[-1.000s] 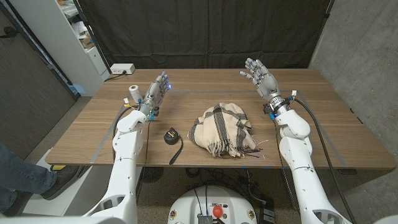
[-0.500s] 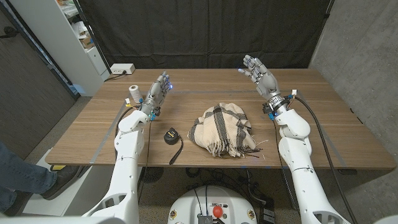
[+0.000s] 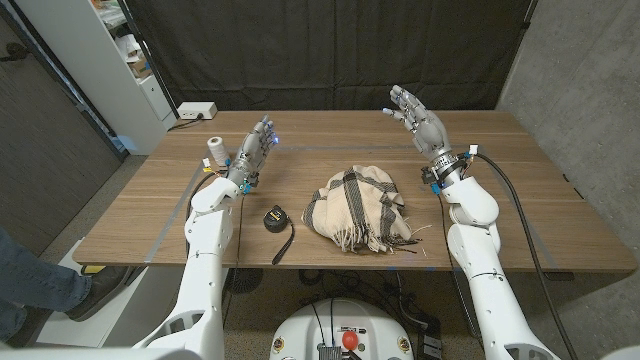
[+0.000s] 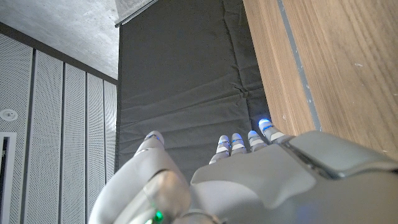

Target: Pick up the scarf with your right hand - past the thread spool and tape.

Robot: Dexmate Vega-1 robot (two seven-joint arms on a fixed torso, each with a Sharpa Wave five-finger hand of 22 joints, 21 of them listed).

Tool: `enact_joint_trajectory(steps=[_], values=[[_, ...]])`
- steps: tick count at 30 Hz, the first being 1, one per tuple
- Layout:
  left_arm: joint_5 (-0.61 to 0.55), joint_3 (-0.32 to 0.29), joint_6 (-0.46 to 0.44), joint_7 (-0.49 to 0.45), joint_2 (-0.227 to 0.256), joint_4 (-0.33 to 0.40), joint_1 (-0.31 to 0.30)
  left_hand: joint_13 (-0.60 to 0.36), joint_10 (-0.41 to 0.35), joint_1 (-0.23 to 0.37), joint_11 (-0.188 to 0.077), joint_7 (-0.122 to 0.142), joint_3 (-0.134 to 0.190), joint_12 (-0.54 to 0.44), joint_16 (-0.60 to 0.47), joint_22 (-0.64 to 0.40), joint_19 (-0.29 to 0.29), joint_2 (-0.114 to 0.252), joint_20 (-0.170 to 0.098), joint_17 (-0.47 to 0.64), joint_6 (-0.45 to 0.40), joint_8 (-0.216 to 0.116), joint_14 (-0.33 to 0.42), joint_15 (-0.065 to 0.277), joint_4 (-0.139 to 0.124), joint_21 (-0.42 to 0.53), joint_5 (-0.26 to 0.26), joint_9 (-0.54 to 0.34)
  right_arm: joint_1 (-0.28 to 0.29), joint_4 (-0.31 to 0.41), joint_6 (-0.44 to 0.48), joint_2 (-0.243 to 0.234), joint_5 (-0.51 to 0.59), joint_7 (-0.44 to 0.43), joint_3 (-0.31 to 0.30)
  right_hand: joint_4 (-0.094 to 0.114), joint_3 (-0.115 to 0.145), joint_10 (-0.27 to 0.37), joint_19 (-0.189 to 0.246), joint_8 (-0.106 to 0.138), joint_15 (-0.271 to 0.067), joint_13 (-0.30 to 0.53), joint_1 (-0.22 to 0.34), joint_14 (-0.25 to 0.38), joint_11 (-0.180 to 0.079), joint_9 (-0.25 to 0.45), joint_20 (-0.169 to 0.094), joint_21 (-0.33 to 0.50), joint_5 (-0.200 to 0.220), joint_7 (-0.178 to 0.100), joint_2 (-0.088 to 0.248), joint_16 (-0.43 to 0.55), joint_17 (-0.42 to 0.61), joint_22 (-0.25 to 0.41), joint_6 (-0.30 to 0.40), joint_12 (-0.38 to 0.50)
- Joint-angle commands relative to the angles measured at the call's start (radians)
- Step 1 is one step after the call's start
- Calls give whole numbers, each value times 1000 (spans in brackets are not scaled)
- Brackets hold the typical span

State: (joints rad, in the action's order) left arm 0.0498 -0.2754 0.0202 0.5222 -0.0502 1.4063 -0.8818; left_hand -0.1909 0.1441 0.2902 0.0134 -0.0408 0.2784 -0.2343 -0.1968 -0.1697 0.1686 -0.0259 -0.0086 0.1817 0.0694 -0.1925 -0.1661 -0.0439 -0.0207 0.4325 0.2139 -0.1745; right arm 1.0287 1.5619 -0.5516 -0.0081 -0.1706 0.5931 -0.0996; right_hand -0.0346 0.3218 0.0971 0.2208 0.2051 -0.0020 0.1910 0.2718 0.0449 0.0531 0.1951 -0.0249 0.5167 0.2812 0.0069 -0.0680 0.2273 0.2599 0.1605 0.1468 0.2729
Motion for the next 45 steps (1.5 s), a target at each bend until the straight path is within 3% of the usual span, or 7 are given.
enact_joint_trajectory(steps=[1,19,31,37,45], values=[[26,-14,-15,21,-11,-19,5,-2,-6,3,-2,-1,4,4,-5,-4,162,11,7,2,-2,-5,-12,-2,6,-3,-3,-5,5,-12,-106,-11,61,-40,17,-3,7,12,20,8,-4,1,4,22,-1,2,-3,-6,9,2,17,9,0,3,14,-9],[19,-9,-14,37,-11,-19,10,-1,-21,2,-1,-2,3,2,-7,-4,149,12,11,2,-19,-8,1,-1,9,-10,-5,-5,-5,-51,-258,-28,125,-95,36,-2,3,27,49,10,-10,2,-3,43,-1,2,-4,-16,16,-5,19,14,-6,3,25,-15],[12,-6,-20,35,-12,-11,3,-1,-32,1,2,-3,2,0,-8,-4,148,13,12,2,-31,-10,10,-1,11,-16,-6,-5,-7,-64,-368,-38,220,-159,34,-30,18,49,63,16,-23,3,39,59,-14,2,-9,-35,34,-22,27,13,-19,2,52,-19],[13,-5,-19,35,-16,-13,3,-1,-37,1,3,-5,1,-1,-9,-4,149,14,11,2,-40,-12,15,0,13,-21,-6,-5,-11,-76,-402,-39,255,-193,34,-45,18,97,83,19,-43,4,52,109,-24,3,-5,-54,49,-45,18,25,-29,2,73,-14],[10,-3,-18,33,-18,-16,4,-1,-40,0,0,-6,1,0,-9,-5,151,15,14,2,-47,-12,18,0,14,-26,-7,-5,-16,-82,-426,-52,288,-217,39,-50,18,129,101,19,-61,5,54,173,-29,4,4,-73,62,-58,20,43,-34,3,85,-14]])
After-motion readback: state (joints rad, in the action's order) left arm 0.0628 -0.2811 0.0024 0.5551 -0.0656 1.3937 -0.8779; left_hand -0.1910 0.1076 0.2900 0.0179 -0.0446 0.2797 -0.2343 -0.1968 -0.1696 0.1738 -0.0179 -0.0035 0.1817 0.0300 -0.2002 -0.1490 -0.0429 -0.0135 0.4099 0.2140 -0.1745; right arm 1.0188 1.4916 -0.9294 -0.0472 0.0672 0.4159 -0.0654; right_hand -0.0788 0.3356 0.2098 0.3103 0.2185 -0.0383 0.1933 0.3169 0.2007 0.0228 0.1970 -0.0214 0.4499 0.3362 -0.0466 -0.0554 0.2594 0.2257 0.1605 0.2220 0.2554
